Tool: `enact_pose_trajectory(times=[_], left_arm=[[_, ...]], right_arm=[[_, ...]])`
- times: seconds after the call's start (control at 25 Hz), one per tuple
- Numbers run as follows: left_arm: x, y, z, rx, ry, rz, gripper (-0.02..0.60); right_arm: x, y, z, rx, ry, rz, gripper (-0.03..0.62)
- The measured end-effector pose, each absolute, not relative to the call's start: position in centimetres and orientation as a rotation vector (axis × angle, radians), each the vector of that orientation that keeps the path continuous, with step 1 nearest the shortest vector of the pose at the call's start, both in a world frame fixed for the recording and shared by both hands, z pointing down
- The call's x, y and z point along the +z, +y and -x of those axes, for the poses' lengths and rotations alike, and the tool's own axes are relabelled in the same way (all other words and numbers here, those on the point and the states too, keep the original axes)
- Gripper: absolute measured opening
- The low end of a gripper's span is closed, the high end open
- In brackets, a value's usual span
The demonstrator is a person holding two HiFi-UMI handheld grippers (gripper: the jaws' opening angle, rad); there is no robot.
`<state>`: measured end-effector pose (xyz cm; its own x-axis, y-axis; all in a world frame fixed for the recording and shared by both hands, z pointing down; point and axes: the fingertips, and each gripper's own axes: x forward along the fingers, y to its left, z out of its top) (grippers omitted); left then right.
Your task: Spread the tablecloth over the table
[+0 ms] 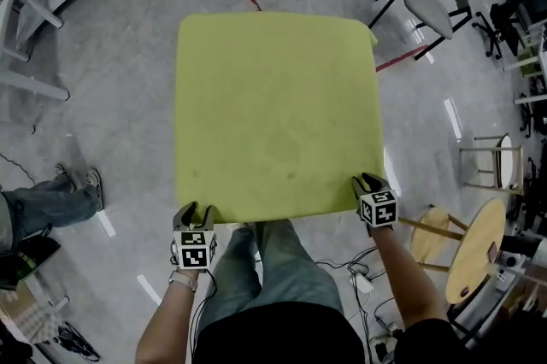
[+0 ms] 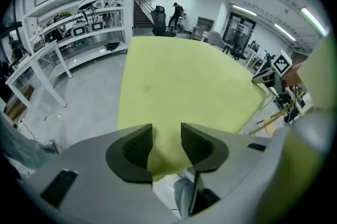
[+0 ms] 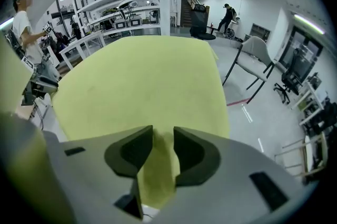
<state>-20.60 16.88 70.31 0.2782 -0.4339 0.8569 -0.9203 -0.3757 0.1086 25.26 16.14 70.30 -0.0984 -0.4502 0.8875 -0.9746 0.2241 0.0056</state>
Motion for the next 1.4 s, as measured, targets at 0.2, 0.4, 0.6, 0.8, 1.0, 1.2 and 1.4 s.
enact_pose_trajectory(times=[0.2, 0.4, 0.6, 0.8, 1.0, 1.2, 1.4], left_arm=[[70.5, 17.9, 20.3, 1.019, -1.210, -1.912, 0.167], [70.2, 17.5, 20.4, 1.051, -1.144, -1.895, 0.169], [69.4, 15.5, 20.0, 1.009, -1.158, -1.880, 0.169], [70.2, 14.9, 18.9, 1.069, -1.131, -1.891, 0.170], [70.3, 14.9, 18.8, 1.071, -1.151, -1.897, 0.175], [70.4, 14.8, 17.7, 1.074, -1.116, -1.896, 0.178], [70.2, 14.5, 17.2, 1.047, -1.099, -1.886, 0.186]], right_arm=[[70.3, 16.3, -26.9, 0.825, -1.650, -1.363, 0.135], [70.2, 15.9, -27.0, 0.872, -1.635, -1.411, 0.141], [69.7, 15.1, -25.4, 0.827, -1.671, -1.407, 0.117], [70.3, 15.3, -25.1, 0.853, -1.677, -1.378, 0.115], [70.2, 15.5, -25.9, 0.877, -1.686, -1.376, 0.115], [70.3, 15.8, -27.4, 0.899, -1.663, -1.387, 0.112], [70.0, 14.9, -28.3, 0.918, -1.598, -1.431, 0.052]])
